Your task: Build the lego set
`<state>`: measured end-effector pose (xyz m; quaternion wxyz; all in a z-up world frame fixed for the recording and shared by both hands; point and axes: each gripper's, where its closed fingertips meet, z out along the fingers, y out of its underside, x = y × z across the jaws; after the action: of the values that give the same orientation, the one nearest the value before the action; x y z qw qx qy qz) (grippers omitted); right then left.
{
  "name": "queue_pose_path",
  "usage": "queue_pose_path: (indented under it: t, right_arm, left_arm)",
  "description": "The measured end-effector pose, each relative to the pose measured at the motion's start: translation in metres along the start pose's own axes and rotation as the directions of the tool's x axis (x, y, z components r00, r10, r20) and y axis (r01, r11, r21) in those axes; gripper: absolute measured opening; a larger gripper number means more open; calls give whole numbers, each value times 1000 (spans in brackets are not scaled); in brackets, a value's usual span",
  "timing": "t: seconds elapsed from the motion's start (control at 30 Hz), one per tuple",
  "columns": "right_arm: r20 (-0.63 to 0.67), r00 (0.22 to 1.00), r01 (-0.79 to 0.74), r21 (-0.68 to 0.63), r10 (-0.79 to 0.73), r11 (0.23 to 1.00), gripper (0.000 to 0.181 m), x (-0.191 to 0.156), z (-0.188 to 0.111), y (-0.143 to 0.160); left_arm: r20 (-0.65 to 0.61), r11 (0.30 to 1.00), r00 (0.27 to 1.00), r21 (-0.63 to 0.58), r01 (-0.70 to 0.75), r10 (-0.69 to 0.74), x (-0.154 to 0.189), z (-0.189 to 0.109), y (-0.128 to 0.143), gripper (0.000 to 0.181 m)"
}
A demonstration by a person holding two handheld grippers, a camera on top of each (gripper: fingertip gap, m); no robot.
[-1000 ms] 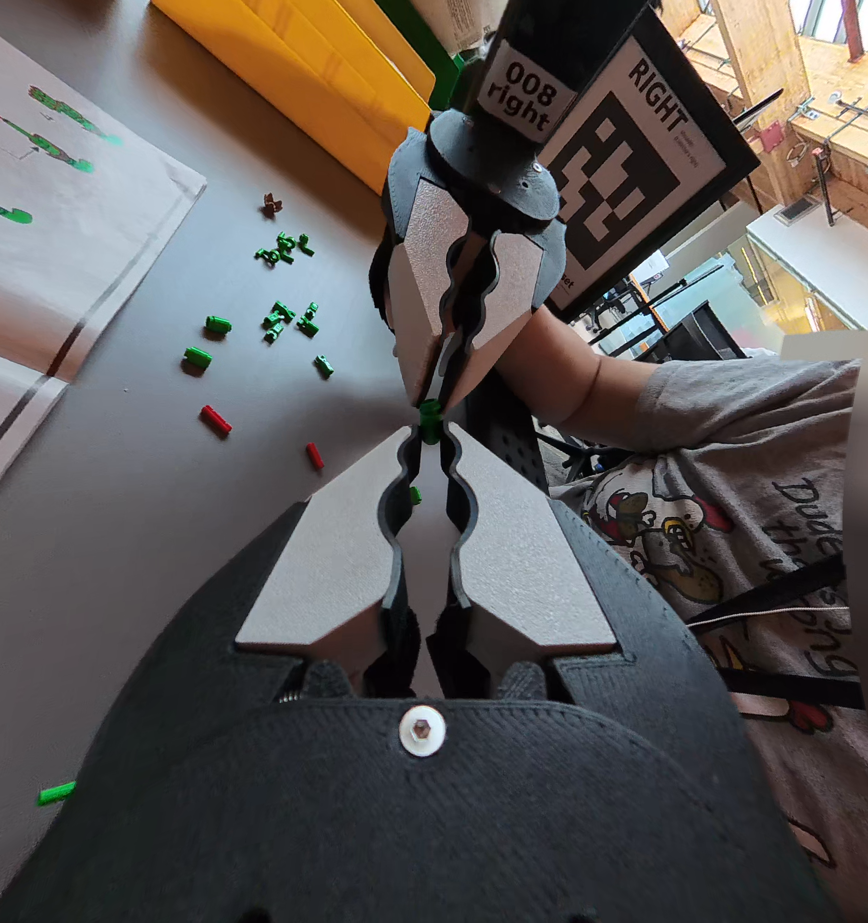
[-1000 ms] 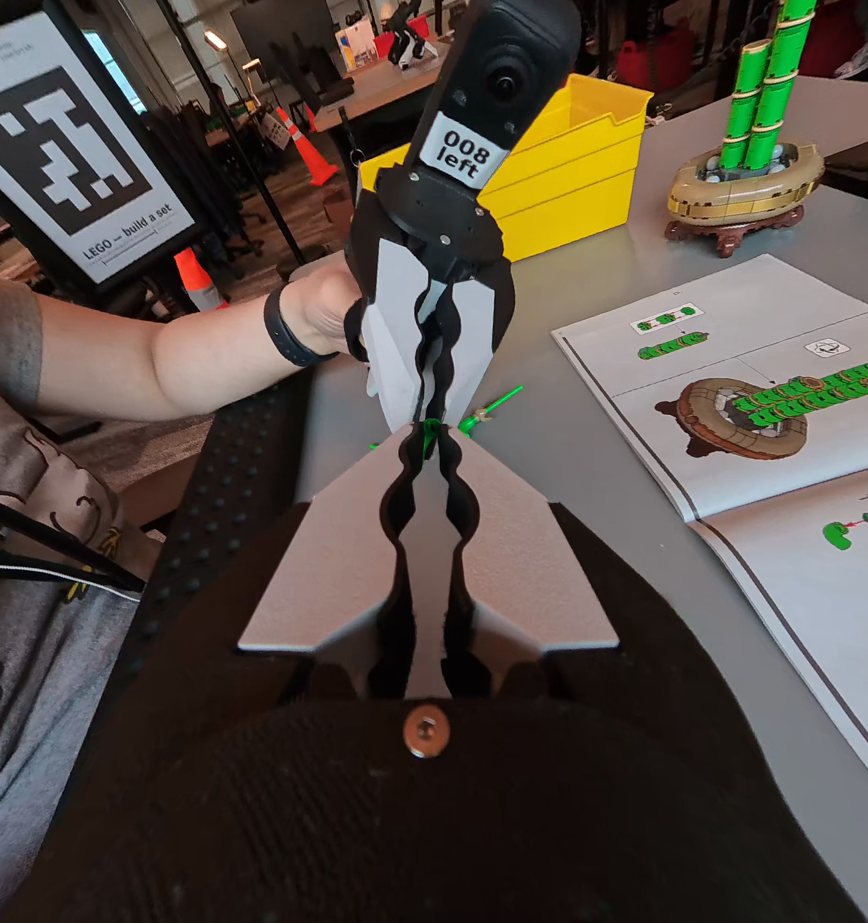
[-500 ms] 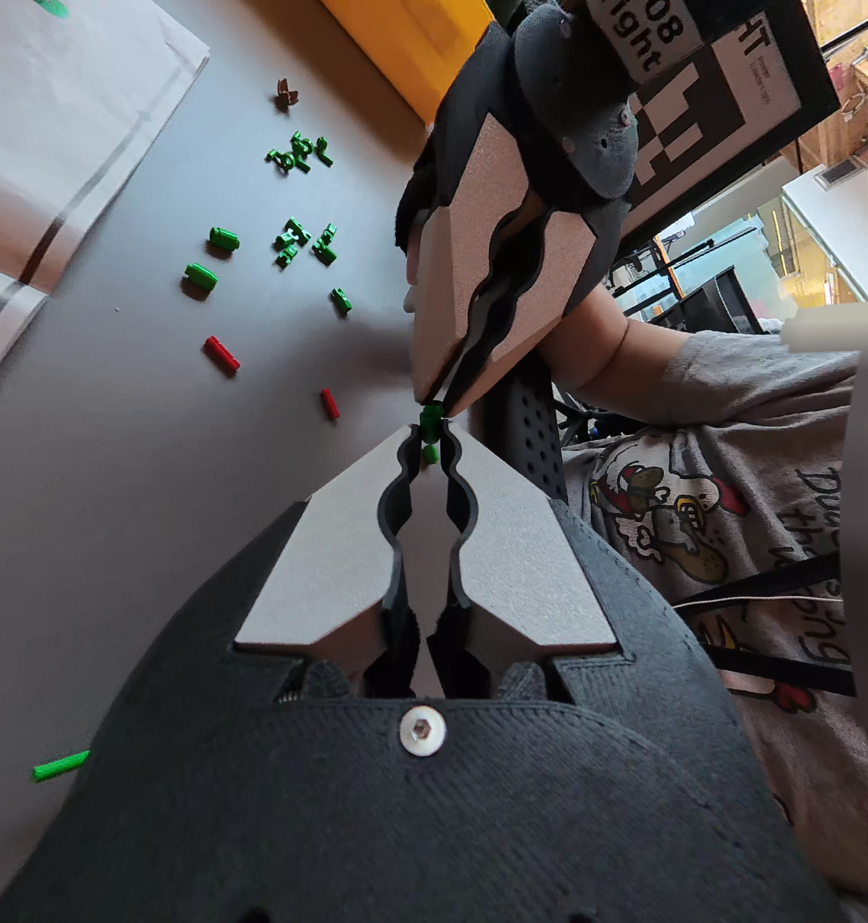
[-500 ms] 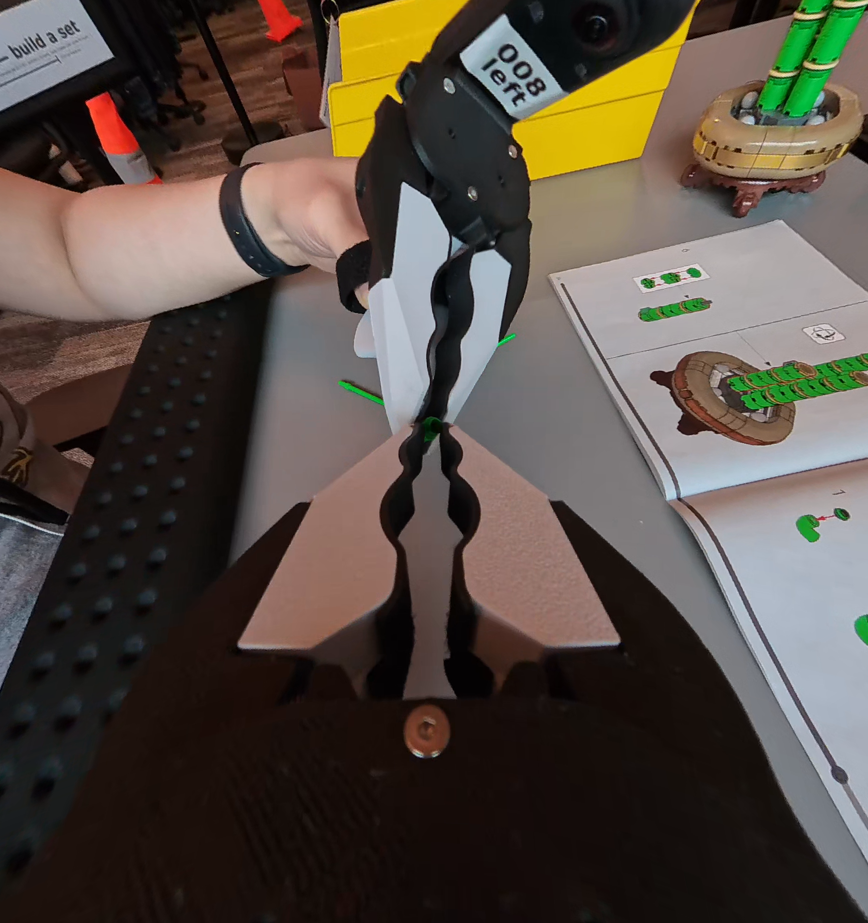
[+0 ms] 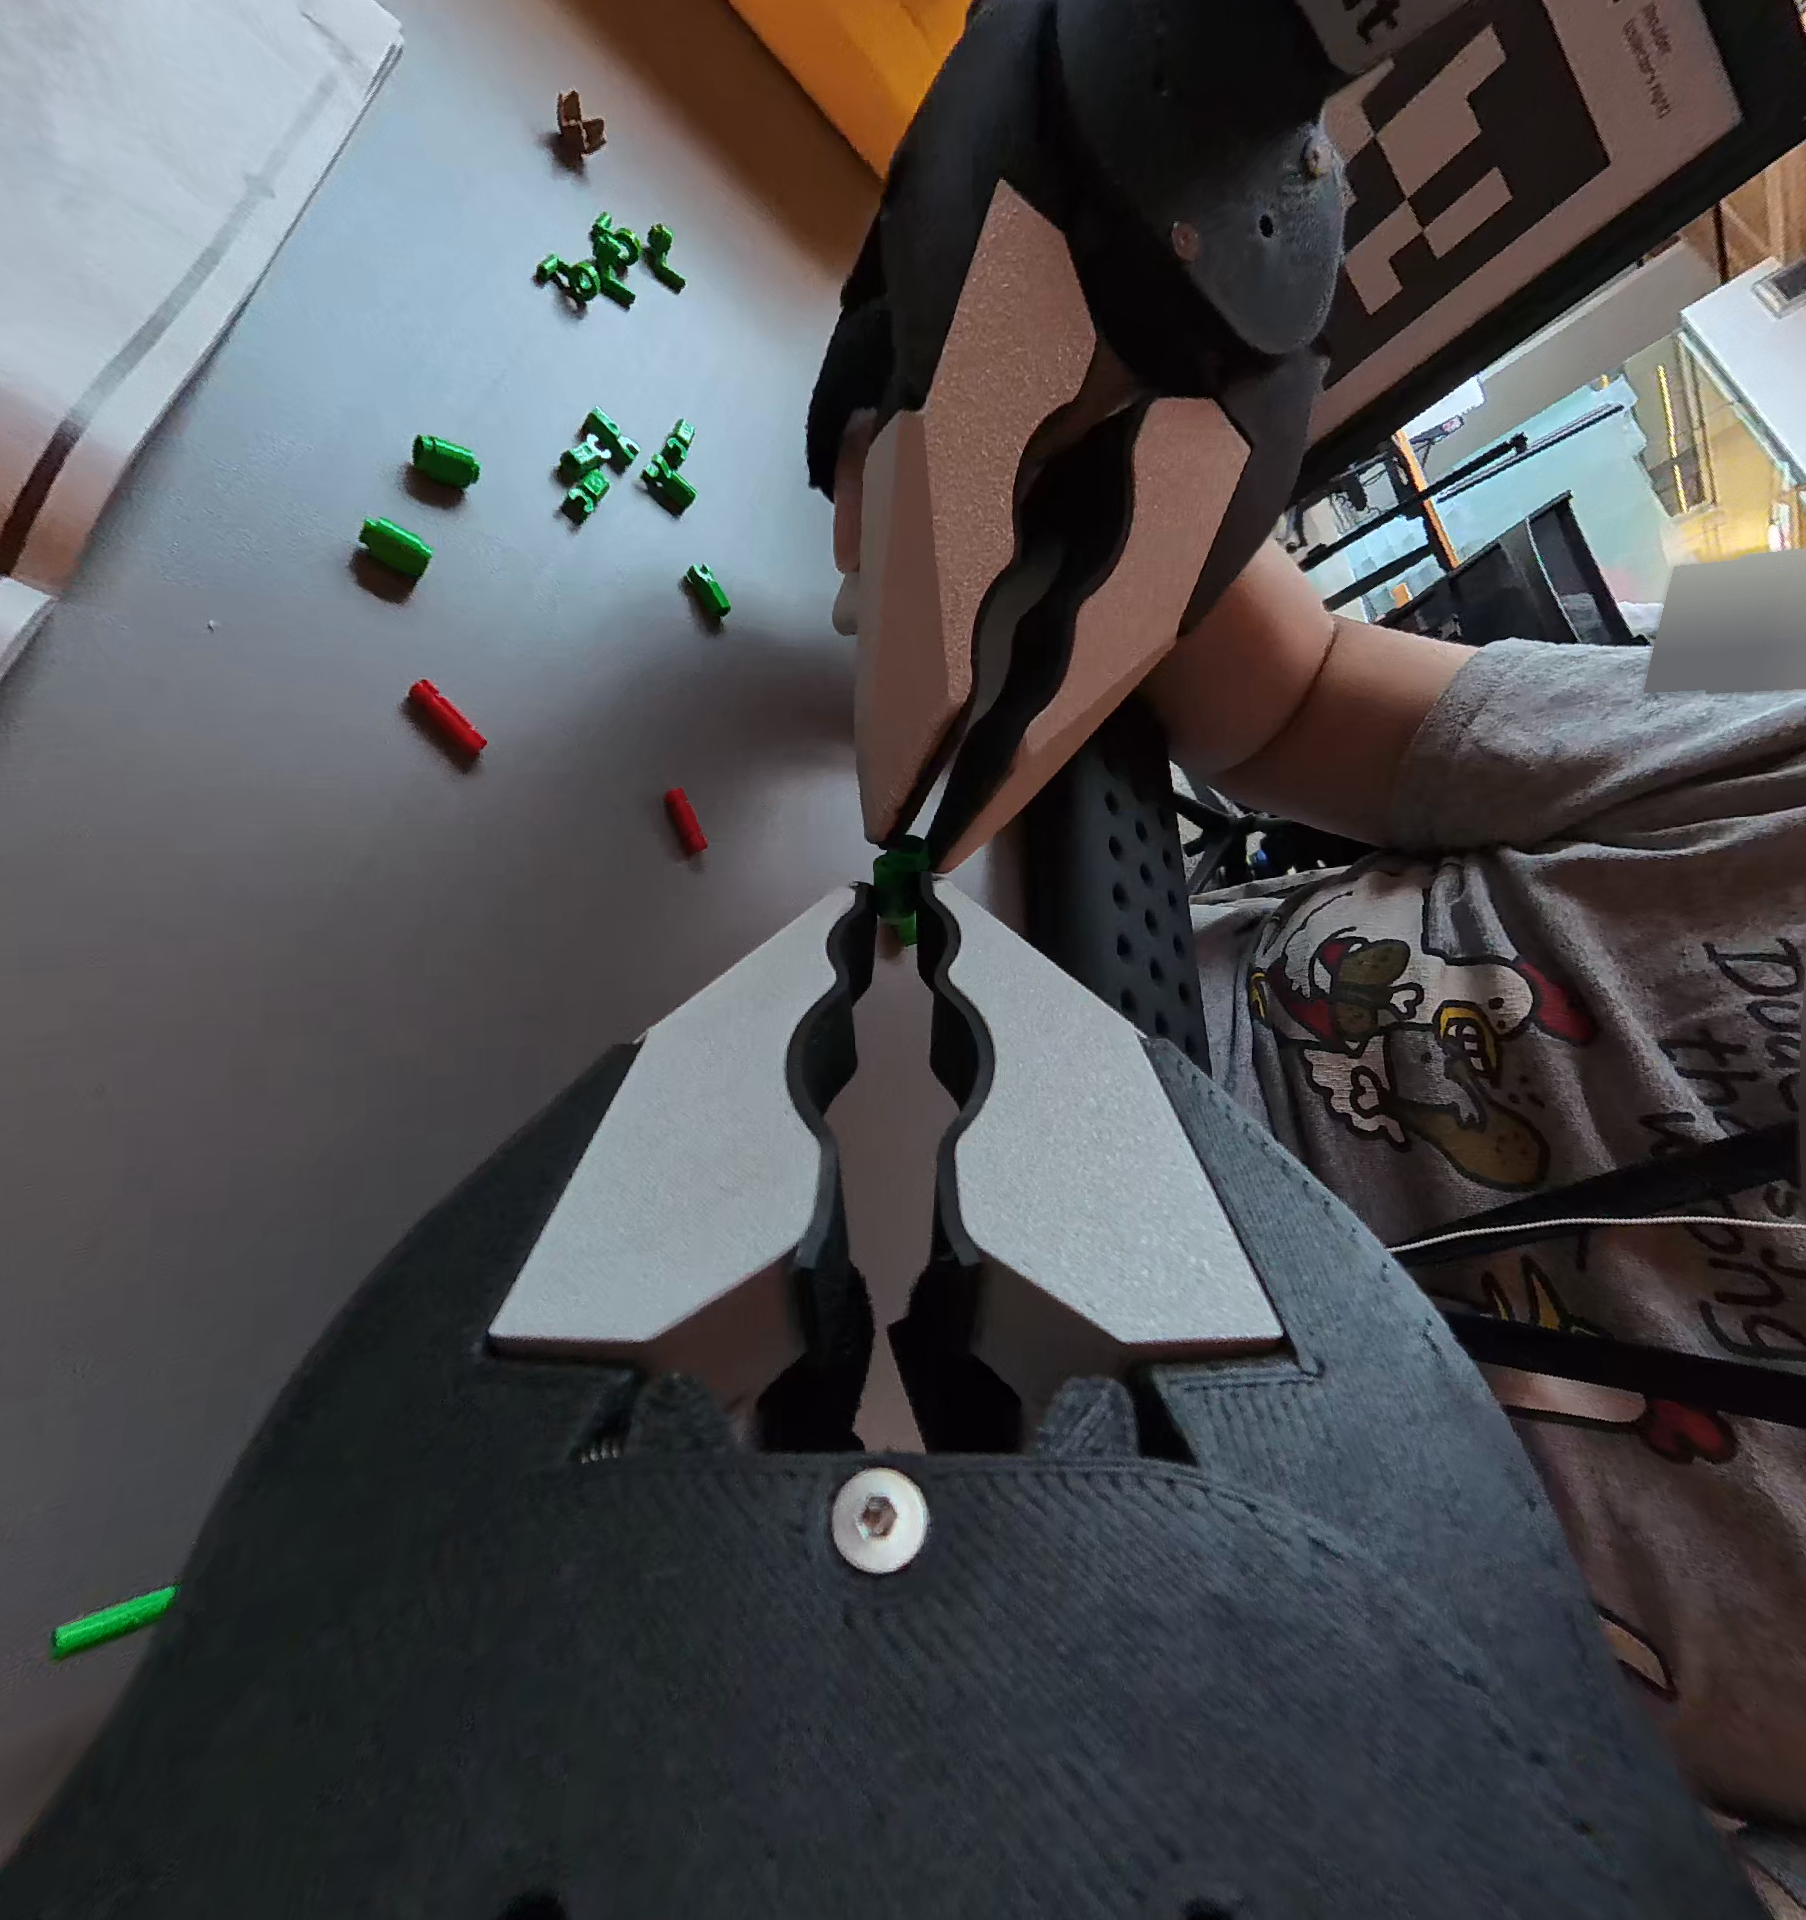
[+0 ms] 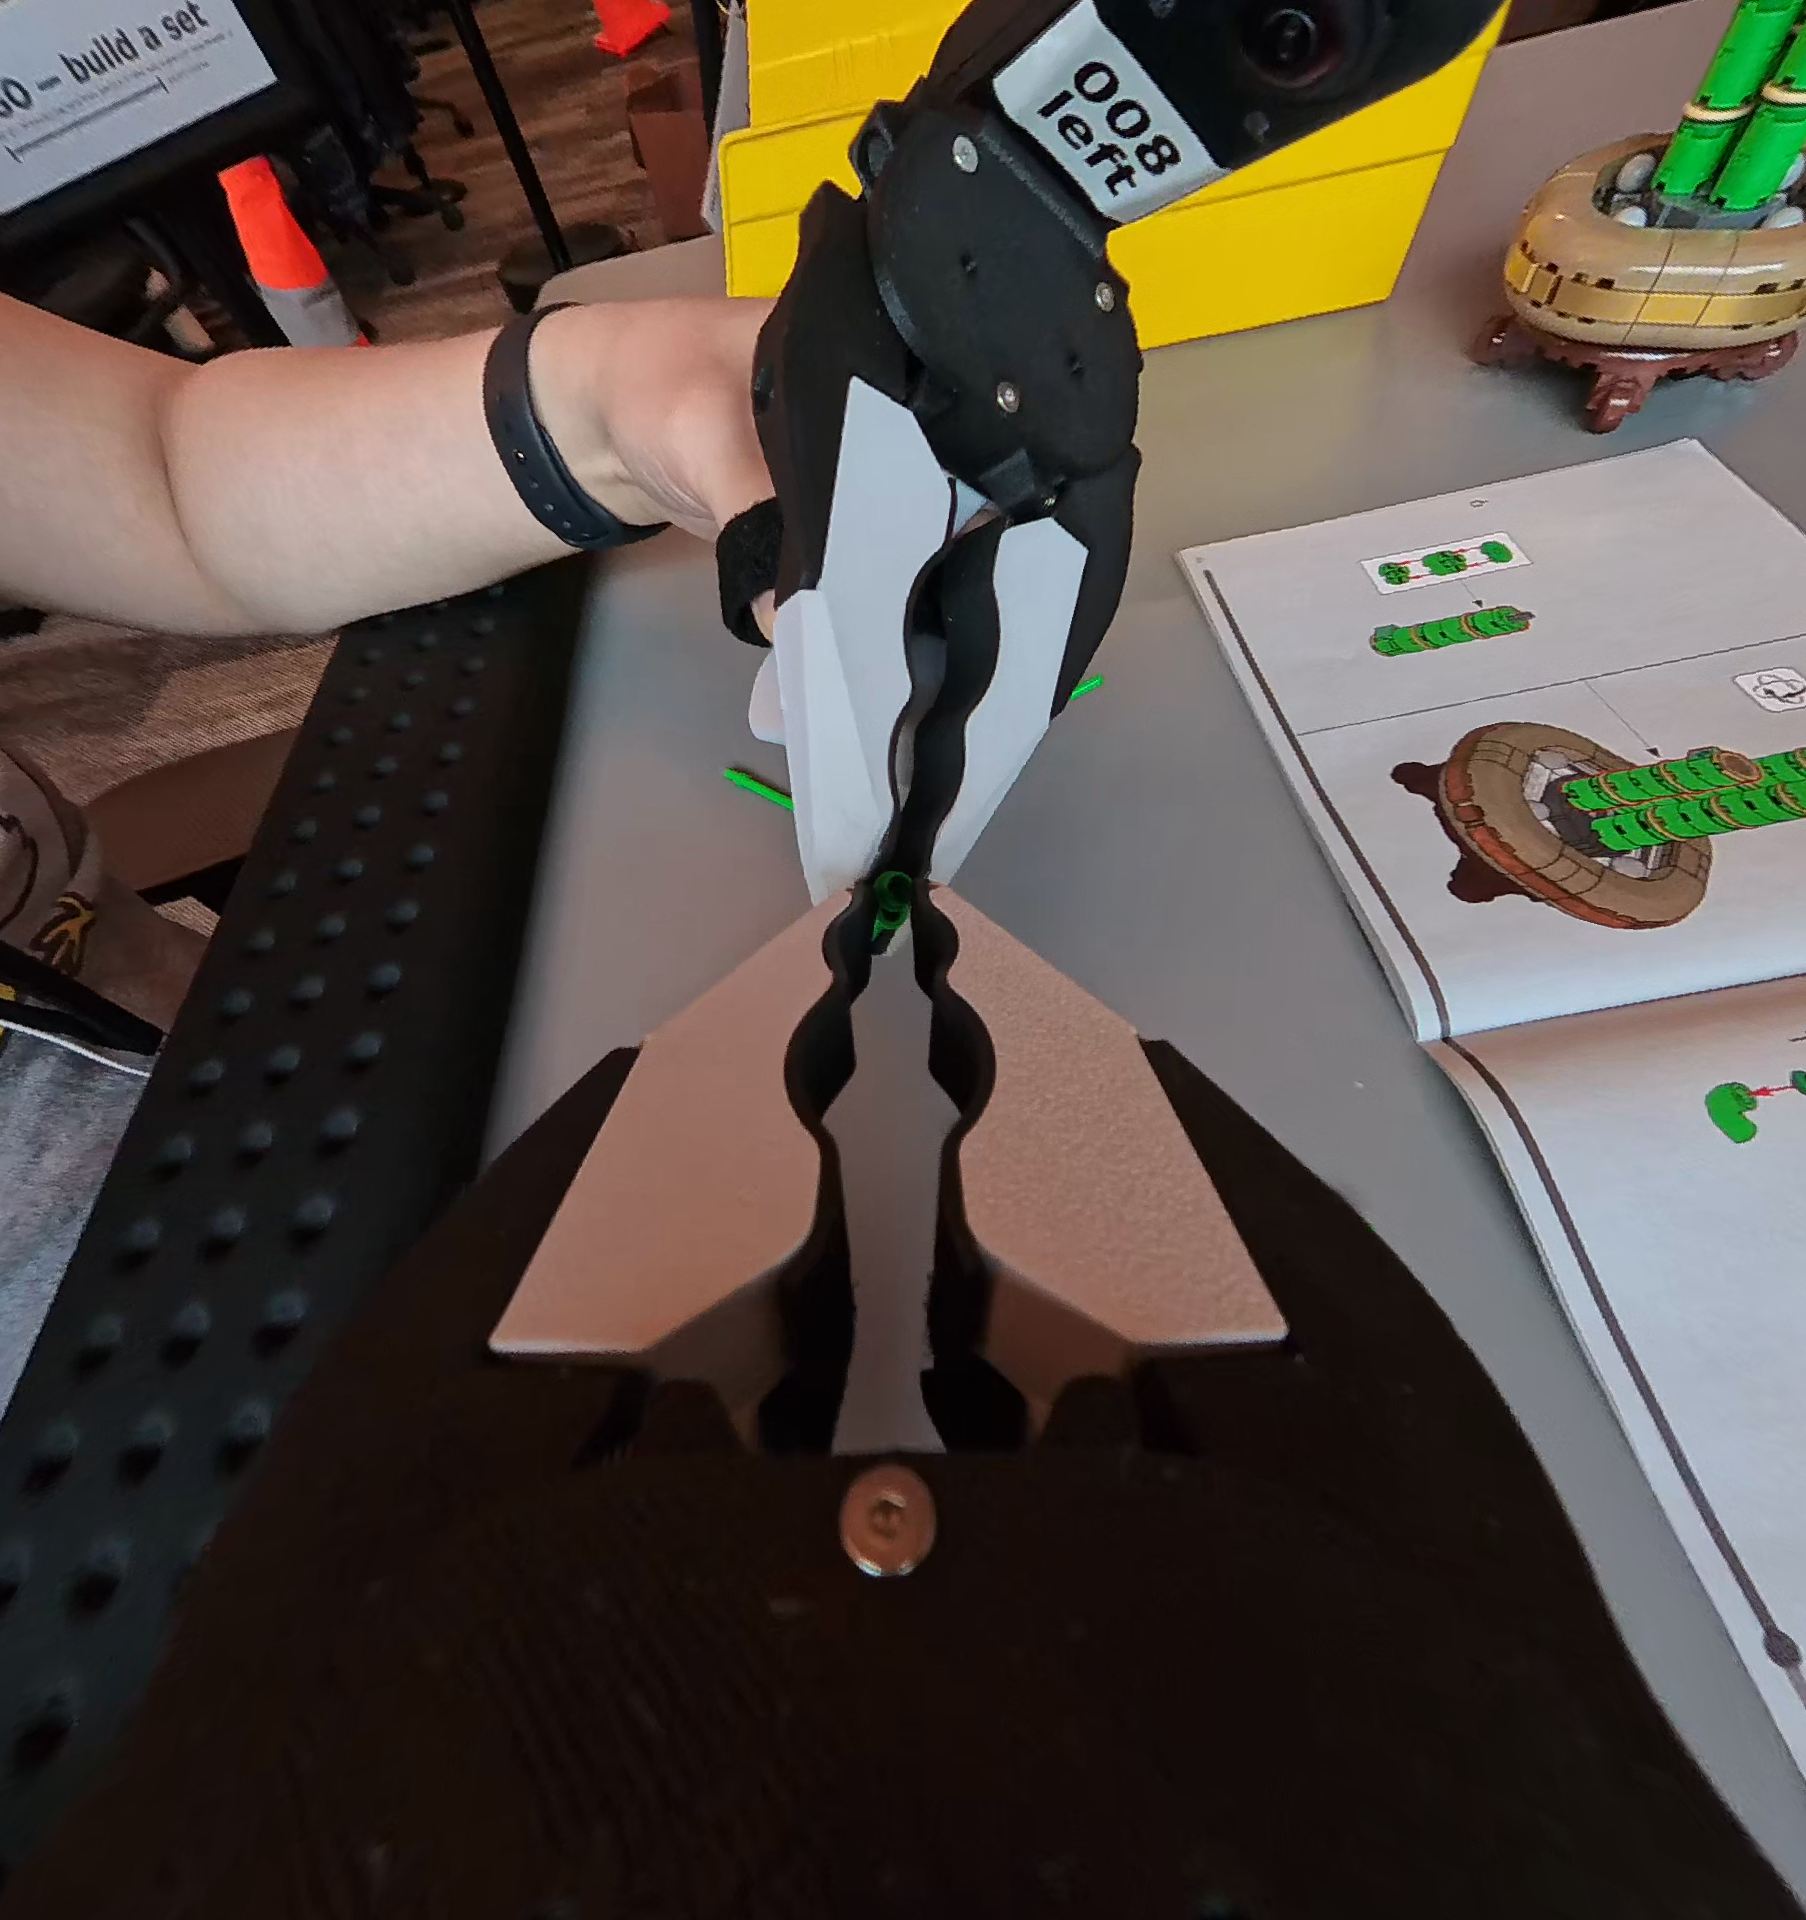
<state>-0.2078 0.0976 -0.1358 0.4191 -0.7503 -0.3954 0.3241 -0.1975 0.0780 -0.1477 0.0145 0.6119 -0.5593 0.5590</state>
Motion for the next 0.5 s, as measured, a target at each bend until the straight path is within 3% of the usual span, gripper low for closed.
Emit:
queue_pose_path:
  t: [0.5]
  right_arm:
    - [45,999,-2,45,0,999,6,-4,-3,-3]
  left_arm:
    - [3,998,998,5,-55,55,4,1,-2,6]
